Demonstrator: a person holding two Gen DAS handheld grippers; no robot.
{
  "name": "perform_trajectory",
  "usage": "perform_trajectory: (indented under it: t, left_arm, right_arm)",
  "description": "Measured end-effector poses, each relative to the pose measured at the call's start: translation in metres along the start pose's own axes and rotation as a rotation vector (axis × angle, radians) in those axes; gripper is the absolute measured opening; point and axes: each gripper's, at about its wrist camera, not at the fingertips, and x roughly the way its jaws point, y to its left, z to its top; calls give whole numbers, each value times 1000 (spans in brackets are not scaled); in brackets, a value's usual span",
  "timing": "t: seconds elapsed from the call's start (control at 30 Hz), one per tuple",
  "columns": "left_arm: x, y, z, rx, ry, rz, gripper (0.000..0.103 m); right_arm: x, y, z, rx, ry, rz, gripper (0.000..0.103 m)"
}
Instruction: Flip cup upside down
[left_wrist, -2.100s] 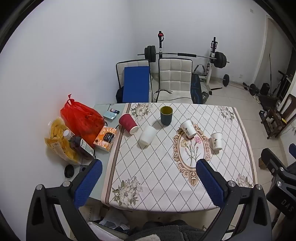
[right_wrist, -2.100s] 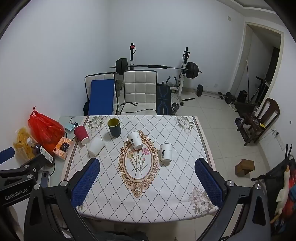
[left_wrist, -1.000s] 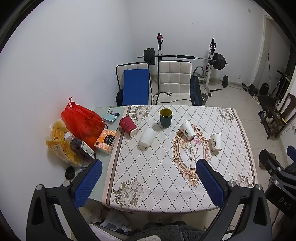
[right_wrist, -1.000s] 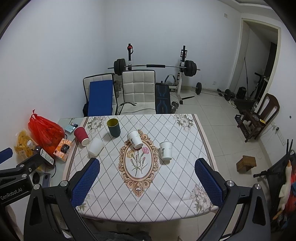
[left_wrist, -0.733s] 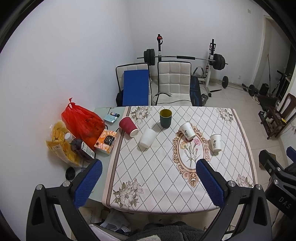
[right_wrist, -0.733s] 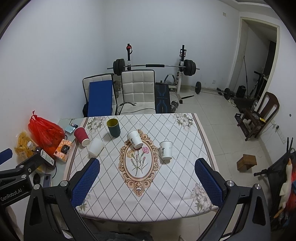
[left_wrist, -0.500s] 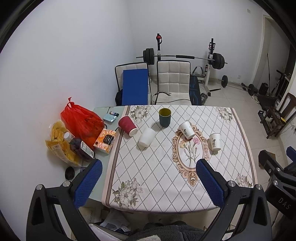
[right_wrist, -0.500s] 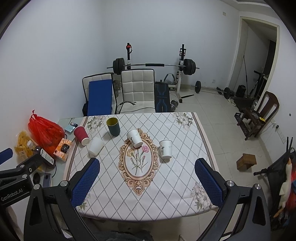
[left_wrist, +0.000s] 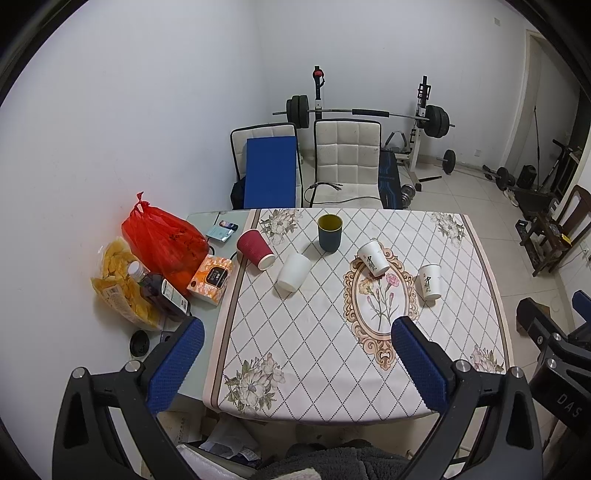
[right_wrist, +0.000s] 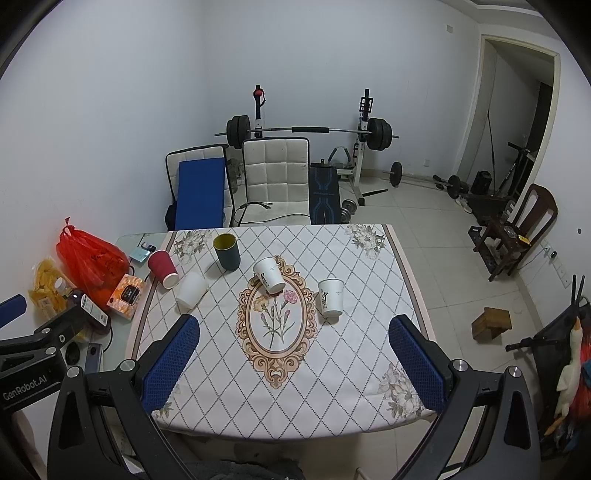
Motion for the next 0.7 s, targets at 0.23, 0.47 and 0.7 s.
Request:
perform_trajectory:
  t: [0.23,0.47,0.7]
  left_arm:
    - [5,0,-6,-5,2,1,103]
    - [4,1,-7,-2,1,-1,103]
    - [6,4,-7,-1,5,-7,103]
  right_arm:
    - [0,0,0,0,1,1,103]
    - [1,-2,-4,2,0,2,103]
    - [2,-1,-2,-1,0,0,103]
